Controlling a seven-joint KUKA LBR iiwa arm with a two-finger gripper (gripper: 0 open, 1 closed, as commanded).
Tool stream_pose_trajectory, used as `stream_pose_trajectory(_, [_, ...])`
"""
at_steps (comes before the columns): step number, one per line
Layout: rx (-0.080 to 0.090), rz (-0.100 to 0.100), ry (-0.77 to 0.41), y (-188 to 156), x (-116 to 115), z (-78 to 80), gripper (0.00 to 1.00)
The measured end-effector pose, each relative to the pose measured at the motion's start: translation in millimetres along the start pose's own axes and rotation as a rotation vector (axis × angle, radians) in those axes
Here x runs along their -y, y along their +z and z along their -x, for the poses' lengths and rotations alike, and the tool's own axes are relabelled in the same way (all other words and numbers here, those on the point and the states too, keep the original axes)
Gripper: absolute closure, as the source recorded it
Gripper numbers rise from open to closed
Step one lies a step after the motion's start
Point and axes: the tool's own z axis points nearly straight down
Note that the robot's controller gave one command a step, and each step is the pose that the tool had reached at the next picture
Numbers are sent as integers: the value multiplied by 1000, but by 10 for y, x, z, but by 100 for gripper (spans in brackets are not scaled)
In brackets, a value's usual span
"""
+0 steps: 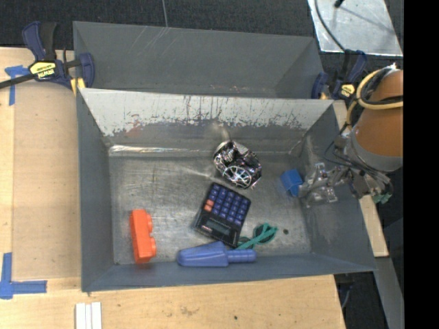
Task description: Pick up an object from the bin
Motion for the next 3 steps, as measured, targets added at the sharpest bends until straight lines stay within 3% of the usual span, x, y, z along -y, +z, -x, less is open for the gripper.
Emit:
stream_pose_trajectory(1, [0, 0, -35, -544, -66, -216, 100])
stream_pose_trajectory(2, [10, -6, -170, -506, -99, 254, 100])
stream_pose_trajectory(3, [0, 0, 21, 90, -402, -39, 0])
